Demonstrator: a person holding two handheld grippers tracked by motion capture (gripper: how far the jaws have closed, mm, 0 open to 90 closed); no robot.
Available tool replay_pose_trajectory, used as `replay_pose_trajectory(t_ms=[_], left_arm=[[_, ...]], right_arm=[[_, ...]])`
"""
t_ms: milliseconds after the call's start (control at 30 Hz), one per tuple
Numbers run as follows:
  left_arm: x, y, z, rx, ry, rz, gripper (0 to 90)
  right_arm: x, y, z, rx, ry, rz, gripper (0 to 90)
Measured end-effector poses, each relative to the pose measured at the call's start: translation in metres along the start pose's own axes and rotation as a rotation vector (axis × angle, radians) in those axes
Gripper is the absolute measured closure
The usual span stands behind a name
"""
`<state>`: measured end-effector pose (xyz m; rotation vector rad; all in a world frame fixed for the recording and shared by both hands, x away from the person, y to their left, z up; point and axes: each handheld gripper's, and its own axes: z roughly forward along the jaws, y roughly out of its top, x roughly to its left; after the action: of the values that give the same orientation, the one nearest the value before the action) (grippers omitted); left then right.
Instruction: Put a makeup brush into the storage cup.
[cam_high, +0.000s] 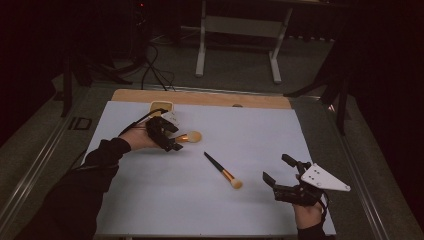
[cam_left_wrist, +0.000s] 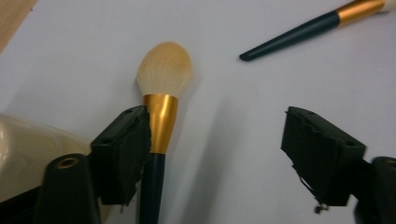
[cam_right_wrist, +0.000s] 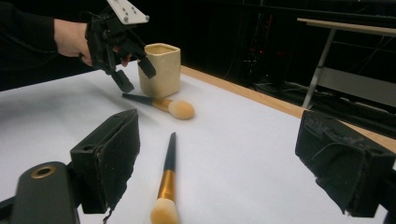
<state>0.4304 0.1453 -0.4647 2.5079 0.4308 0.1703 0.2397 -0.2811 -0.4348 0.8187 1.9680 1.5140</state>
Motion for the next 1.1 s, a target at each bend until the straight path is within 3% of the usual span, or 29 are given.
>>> replay_pose_trajectory(t_ms=[233,500,667,1000,1100], left_arm=[[0.006,0.002,0.012,0.037,0.008,0.004,36.0],[0.008,0.011,0.023,0.098,0.020,0.015,39.0],[0.008,0.017,0.029,0.140,0.027,0.042,42.3],[0.005,0.028,0.053,0.283,0.111,0.097,48.5],[0.006,0.032,0.054,0.298,0.119,0.100,49.7]], right_arm=[[0.000,0.000,0.001,0.002,0.006,-0.002,13.6],[0.001,0.000,0.002,0.010,0.013,0.000,13.6],[0.001,-0.001,0.002,0.014,0.019,-0.003,13.6],[0.002,-0.001,0.003,0.017,0.028,-0.007,13.7],[0.002,-0.001,0.003,0.019,0.032,-0.006,13.7]])
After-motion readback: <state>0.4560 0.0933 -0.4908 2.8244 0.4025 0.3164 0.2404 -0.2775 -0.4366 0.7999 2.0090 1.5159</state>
